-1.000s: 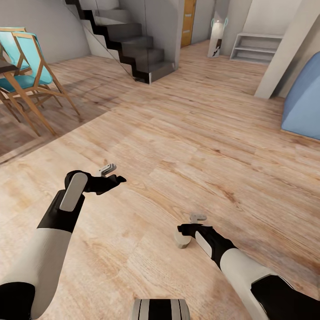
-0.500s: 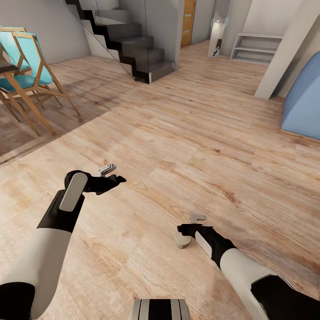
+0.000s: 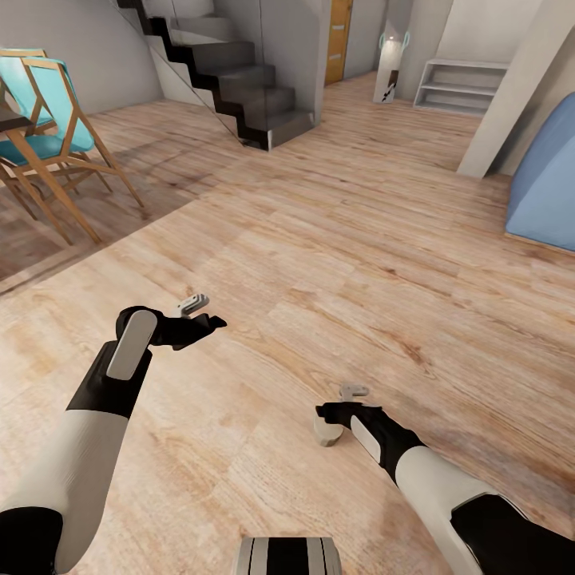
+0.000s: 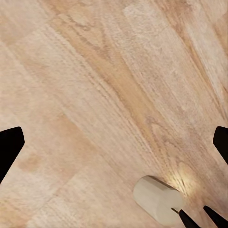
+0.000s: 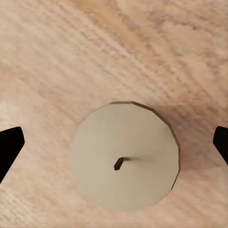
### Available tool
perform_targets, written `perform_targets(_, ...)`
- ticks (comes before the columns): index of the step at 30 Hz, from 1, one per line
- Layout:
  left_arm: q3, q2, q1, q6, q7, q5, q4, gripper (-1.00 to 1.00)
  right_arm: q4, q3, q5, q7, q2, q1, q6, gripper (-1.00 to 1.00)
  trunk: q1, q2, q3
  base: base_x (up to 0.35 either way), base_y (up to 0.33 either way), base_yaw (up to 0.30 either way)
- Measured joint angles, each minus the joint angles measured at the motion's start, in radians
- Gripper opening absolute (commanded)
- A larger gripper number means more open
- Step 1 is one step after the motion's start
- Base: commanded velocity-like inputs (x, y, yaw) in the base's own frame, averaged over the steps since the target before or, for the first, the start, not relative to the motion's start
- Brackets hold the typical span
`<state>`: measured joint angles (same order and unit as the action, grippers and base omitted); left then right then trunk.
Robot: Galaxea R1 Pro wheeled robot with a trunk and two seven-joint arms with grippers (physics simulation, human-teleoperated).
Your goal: Place each of the two pumpkins and all three candles from the living room inside a cabinet in the living room (use any cabinet), then make sure every cabinet is closed, and position the cauldron so it is next to a table in the living room.
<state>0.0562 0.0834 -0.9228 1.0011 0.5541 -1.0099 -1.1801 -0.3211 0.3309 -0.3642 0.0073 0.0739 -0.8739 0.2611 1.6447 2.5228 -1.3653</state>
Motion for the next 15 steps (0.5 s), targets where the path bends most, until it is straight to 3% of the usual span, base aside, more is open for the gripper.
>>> perform_targets(15,0.0,0.0,0.0,0.0,0.001,0.0,0.0,1.0,-0.002,-0.001,0.002,0.0,-0.001,0.0,0.0,1.0,0.0,0.0,0.0,0.0,0.0,0.0)
